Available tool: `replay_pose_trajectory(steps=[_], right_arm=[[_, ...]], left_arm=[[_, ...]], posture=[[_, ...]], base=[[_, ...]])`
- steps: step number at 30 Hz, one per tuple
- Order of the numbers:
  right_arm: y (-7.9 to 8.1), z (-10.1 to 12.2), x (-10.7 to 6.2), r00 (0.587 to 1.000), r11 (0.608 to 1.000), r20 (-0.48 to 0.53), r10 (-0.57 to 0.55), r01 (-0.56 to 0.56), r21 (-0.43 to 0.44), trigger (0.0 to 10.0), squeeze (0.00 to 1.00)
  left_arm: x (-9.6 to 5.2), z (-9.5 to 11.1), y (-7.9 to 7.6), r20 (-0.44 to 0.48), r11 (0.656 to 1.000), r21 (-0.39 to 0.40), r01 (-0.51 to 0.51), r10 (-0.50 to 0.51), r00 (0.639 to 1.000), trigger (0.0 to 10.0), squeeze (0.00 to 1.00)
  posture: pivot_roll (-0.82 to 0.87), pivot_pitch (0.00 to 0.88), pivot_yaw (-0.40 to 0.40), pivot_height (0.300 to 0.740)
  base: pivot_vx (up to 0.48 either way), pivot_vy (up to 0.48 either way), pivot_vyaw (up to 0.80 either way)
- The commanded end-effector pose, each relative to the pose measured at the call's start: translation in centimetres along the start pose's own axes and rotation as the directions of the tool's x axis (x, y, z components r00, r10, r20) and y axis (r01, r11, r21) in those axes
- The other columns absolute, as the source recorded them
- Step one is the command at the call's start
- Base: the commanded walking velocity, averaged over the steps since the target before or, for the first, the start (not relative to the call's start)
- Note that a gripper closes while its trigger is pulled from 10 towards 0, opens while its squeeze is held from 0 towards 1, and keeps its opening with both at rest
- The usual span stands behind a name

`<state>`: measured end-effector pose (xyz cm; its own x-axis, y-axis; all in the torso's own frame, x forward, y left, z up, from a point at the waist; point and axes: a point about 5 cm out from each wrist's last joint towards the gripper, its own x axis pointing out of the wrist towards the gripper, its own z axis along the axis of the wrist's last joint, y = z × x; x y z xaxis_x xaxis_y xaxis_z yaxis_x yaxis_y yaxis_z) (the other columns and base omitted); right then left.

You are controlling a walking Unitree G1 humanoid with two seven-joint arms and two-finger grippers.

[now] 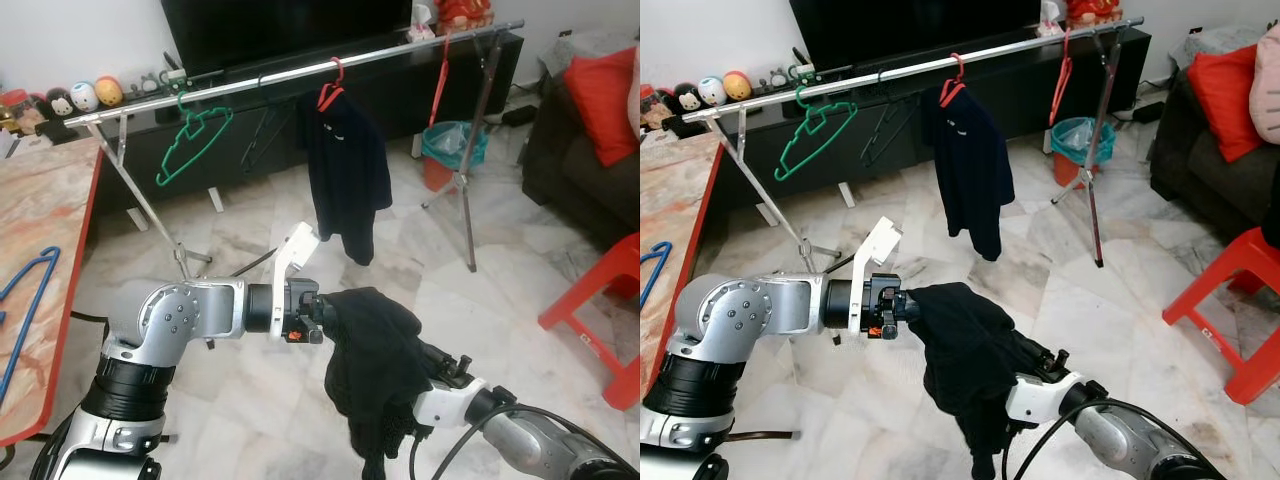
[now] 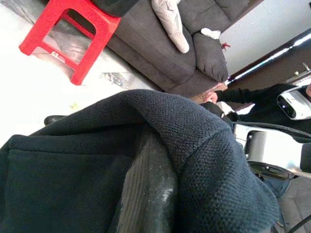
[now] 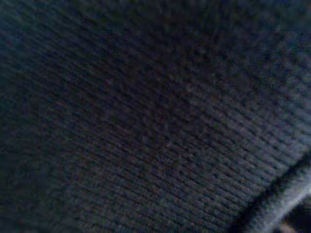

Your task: Hang hanger

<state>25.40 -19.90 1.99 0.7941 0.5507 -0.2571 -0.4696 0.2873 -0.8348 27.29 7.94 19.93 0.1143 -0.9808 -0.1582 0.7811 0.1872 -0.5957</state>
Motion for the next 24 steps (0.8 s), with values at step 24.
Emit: replay_pose_trajectory(steps=[24], right_arm=[[-0.6, 0.6, 0.1, 0.998, 0.984, 0.017, -0.067, 0.064, 0.169, 0.0, 0.00]], left_arm=[[-0.5, -2.8, 4.4, -0.035, 0.934, 0.205, -0.294, 0.307, 0.951, 10.0, 0.00]], posture=[[0.04, 0.015, 0.115, 0.740]], base=[[0.000, 0.000, 0.00]])
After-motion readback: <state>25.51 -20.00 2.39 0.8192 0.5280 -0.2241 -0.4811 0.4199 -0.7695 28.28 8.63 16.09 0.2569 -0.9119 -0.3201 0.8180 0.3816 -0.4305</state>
